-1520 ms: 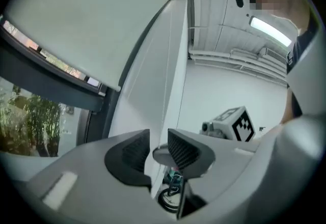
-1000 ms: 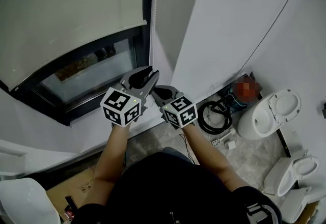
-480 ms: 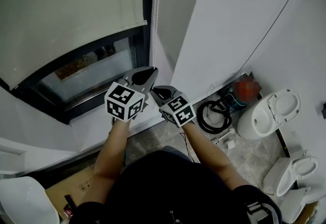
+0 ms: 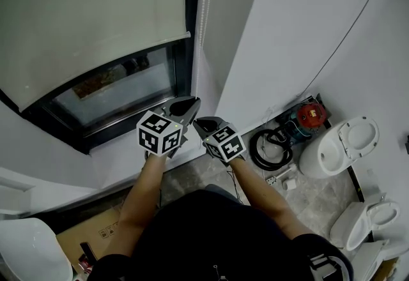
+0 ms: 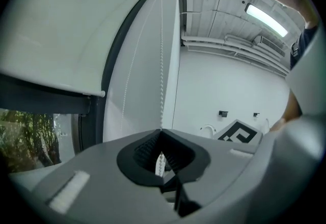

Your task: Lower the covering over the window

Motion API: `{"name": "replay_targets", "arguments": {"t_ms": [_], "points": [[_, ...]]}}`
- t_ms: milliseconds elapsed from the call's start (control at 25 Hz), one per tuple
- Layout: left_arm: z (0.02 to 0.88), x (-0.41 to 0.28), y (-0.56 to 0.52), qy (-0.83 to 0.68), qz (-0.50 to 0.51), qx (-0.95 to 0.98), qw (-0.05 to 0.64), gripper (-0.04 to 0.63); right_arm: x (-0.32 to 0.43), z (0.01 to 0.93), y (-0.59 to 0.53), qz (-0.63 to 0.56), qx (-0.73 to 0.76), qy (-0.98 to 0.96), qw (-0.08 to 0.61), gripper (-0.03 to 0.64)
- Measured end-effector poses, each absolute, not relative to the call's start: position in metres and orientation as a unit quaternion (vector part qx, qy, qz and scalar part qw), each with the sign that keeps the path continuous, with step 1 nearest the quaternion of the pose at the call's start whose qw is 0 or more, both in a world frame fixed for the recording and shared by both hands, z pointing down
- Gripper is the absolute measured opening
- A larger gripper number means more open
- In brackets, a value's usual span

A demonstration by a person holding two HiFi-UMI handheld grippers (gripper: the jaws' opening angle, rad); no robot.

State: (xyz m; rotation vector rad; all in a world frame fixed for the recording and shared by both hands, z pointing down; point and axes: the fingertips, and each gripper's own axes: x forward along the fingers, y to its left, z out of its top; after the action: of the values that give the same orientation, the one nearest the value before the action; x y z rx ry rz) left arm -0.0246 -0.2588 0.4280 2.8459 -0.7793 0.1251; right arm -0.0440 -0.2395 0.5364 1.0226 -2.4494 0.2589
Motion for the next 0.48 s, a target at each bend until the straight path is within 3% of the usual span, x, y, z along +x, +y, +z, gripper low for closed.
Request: {"name": "replay_targets", "arguments": {"t_ms": [480], "points": [[0.496,-0.03,-0.256,-0.266,0.084,0.948,0.157,0.011,-0.03,0.593,-0.225,0.132,0.365,-0.872,0.297,0.012]]}}
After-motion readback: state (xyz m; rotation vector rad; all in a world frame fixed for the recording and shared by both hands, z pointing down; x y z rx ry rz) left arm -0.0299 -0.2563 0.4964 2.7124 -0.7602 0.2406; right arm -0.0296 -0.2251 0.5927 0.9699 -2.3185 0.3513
